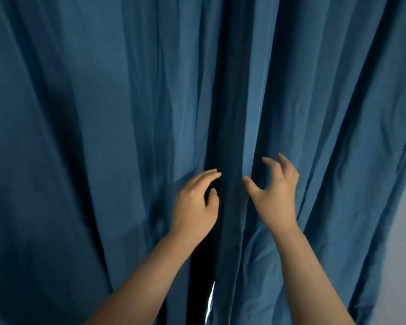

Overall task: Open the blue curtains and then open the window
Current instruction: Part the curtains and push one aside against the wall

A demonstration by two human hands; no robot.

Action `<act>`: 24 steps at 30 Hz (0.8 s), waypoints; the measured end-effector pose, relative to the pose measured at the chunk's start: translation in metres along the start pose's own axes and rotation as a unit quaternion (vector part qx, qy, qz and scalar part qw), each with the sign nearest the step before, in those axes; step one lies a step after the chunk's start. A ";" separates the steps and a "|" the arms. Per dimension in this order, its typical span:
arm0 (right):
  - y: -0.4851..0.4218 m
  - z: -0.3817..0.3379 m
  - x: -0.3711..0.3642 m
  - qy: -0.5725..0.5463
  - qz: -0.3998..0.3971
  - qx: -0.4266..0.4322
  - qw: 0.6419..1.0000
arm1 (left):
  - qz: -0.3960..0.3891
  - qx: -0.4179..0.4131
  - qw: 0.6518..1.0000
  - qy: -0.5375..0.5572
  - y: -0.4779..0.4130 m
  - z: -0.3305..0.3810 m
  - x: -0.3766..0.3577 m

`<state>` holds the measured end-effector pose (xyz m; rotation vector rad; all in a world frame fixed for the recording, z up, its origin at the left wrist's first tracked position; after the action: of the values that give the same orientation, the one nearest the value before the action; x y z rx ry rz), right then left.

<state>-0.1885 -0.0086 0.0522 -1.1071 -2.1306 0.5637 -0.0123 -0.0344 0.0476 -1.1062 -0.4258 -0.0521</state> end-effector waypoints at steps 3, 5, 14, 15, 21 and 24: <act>-0.015 0.009 -0.008 0.017 -0.008 0.037 0.999 | 0.064 0.079 0.994 0.049 -0.003 -0.010 -0.004; -0.023 0.016 -0.018 0.019 -0.043 0.037 0.998 | 0.061 0.128 0.988 0.058 -0.005 -0.013 -0.012; -0.036 0.049 0.006 -0.049 0.026 -0.042 0.998 | 0.080 0.198 0.971 0.112 -0.008 -0.019 -0.042; -0.036 0.054 0.006 -0.081 0.011 -0.073 0.994 | 0.081 0.198 0.969 0.121 -0.007 -0.018 -0.044; -0.034 0.052 0.001 -0.145 -0.062 -0.080 0.984 | 0.133 0.181 0.962 0.155 -0.022 -0.020 -0.033; -0.036 0.060 0.000 -0.104 -0.029 -0.087 0.990 | 0.094 0.207 0.967 0.117 -0.041 -0.029 -0.046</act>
<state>-0.2515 -0.0326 0.0335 -1.1162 -2.4236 0.4926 -0.0561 -0.0861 0.0554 -0.7121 -0.1089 0.0717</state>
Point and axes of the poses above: each hand's wrist, its own y-axis away from the middle knuckle, its own x-axis out of the back of the hand, z = x × y, the point moved 6 cm from there along -y, towards the middle knuckle, and after that the axes turned 8 degrees about -x, right-handed, at the moved point
